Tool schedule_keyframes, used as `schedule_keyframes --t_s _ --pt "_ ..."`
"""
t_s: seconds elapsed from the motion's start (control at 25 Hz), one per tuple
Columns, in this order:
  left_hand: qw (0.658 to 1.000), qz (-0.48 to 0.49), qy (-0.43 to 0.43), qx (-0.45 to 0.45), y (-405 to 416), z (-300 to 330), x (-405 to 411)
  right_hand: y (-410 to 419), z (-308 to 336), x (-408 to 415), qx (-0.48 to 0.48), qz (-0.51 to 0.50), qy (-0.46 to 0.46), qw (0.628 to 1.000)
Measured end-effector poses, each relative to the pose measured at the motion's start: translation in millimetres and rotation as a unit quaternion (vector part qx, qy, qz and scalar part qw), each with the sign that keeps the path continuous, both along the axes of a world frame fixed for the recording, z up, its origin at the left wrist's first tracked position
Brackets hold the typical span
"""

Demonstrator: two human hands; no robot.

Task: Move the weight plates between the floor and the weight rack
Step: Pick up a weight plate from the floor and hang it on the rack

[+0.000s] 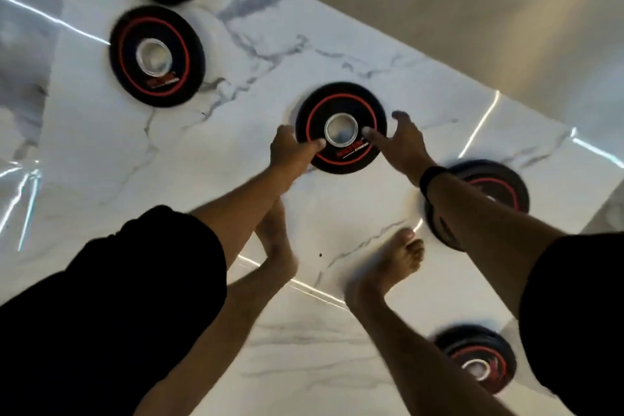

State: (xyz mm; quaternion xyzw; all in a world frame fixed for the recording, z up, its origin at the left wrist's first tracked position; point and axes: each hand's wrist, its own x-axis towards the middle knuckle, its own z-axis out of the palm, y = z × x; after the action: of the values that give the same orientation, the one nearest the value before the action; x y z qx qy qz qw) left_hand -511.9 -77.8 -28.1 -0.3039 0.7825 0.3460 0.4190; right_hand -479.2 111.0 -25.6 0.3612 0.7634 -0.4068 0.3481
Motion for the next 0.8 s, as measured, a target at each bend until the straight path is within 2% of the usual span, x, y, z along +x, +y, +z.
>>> schedule_keyframes --t_s 0.2,0.32,0.4,0.6,0.68,0.8 --pt "0.997 0.038 0.047 -0.039 21 -64 -11 -9 -74 -3 0.067 0.047 0.057 0.995" --pt "0.994 0.108 0.011 -0.02 17 -71 -17 -7 -79 -15 0.029 -0.064 0.032 0.997" --pt "0.995 0.101 -0.009 -0.013 11 -62 -14 0 -74 -17 0.001 -0.11 0.004 0.994" --pt "0.993 0.065 -0.082 0.047 -5 1 24 1 -21 34 -0.092 -0.198 -0.037 0.975" --pt "0.995 0.046 -0.072 0.047 -3 43 34 3 26 55 -0.116 -0.229 -0.038 0.966" --pt "0.994 -0.01 -0.091 0.063 8 121 31 13 112 85 -0.152 -0.22 -0.044 0.963"
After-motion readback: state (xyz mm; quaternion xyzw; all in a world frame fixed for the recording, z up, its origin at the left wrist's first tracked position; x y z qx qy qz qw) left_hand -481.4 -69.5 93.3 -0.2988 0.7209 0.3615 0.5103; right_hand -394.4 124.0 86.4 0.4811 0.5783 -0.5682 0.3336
